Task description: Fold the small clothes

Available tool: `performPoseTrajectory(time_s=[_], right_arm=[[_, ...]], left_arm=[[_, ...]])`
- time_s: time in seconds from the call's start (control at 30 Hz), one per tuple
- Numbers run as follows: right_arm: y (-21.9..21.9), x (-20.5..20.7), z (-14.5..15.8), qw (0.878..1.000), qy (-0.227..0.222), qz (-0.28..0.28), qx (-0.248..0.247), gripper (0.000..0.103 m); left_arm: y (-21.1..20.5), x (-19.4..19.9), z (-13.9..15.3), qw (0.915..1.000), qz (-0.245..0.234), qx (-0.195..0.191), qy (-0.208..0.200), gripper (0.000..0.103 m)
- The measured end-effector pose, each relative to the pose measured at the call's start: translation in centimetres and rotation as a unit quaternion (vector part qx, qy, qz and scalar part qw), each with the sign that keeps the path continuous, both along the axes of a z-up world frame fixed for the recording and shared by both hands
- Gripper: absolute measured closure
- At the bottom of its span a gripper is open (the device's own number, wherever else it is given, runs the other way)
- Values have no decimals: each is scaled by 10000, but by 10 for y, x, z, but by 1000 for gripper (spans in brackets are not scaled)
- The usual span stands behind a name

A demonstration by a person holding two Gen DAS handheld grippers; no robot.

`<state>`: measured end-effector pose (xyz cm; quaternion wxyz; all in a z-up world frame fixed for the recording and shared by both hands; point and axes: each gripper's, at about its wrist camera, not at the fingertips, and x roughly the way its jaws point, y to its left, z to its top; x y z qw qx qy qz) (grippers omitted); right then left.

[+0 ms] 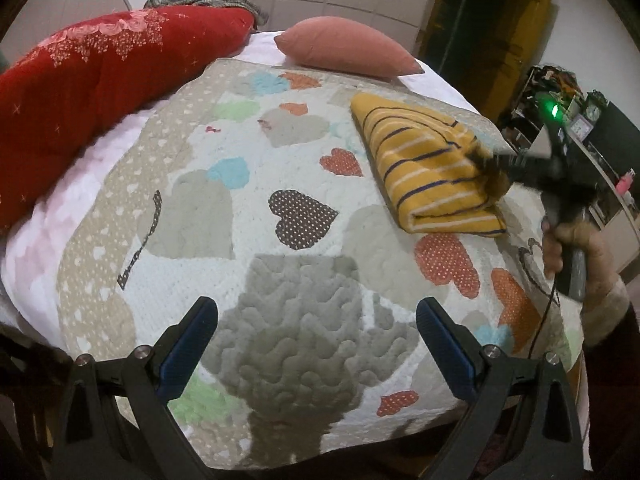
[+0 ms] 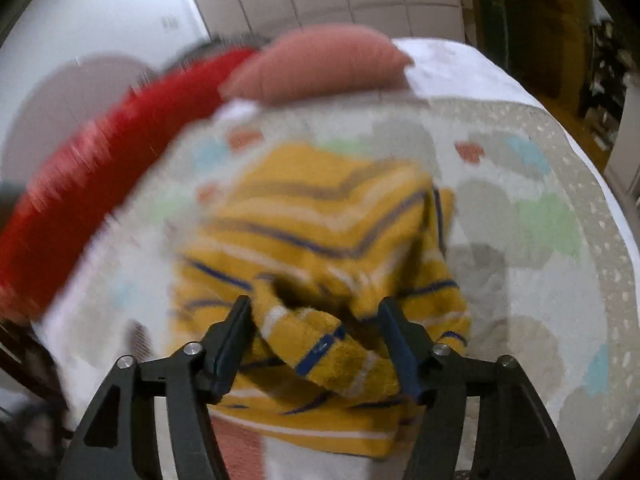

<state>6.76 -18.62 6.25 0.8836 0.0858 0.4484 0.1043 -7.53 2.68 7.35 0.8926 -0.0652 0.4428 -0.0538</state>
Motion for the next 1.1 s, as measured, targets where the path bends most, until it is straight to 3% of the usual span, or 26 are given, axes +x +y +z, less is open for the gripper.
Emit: performPoseTrajectory(time_s=[0.03, 0.07, 0.13, 0.2, 0.23, 0.27, 0.33, 0.43, 0.53, 0.57, 0.63, 0.67, 0.7, 0.77, 0.8, 0.83, 0.97, 1.1], right_arm=[[-8, -1, -12, 9986, 284, 107, 439, 86], [-19, -3, -20, 9929, 477, 167, 1072, 86], [-48, -20, -28, 9675, 532, 264, 2457, 86], [-73, -42, -32, 9431, 381, 256, 3293, 88], [-86, -53, -37, 9373, 334, 128, 3466, 89], [-95, -59, -42, 9374, 361, -38, 3464, 91], [-112, -67, -60, 9492, 543, -496, 3060, 94], [-125, -78, -80, 9485, 743, -865, 2956, 92], [-133, -89, -82, 9462, 576, -1037, 3010, 91], [-136, -94, -78, 9477, 492, -1058, 2971, 89], [-135, -104, -66, 9523, 247, -1070, 2847, 62], [-136, -108, -59, 9550, 113, -1059, 2769, 58], [-132, -110, -52, 9585, -18, -1038, 2654, 54], [-122, -106, -36, 9669, -247, -950, 2357, 54], [-116, -106, -27, 9708, -339, -895, 2199, 54], [-109, -106, -20, 9734, -405, -843, 2091, 54], [-98, -103, 6, 9756, -661, -625, 2000, 54], [-86, -84, 15, 9747, -729, -551, 2042, 54]], left_arm=[[1, 2, 0, 10000, -17, -26, 14, 4], [2, 5, 0, 10000, -33, -60, 30, 4], [4, 15, 1, 9998, -83, -192, 66, 4], [1, 25, 1, 9994, -137, -306, 76, 4], [-3, 33, 0, 9992, -182, -356, 60, 4], [-9, 45, -1, 9989, -258, -392, 38, 4], [-23, 64, -6, 9981, -430, -440, 21, 4], [-54, 97, -17, 9958, -803, -433, 32, 4], [-83, 133, -34, 9928, -1166, -270, 110, 4], [-89, 141, -39, 9923, -1211, -223, 161, 4], [-102, 161, -50, 9901, -1344, -281, 296, 4], [-108, 169, -54, 9890, -1404, -314, 355, 5], [-110, 173, -57, 9884, -1433, -310, 405, 9], [-116, 188, -66, 9824, -1600, -424, 868, 75], [-112, 191, -63, 9828, -1501, -504, 952, 78], [-108, 192, -58, 9829, -1482, -554, 941, 88], [-83, 186, -34, 9855, -1383, -441, 873, 89], [-74, 170, -47, 9854, -1344, -42, 1042, 94]])
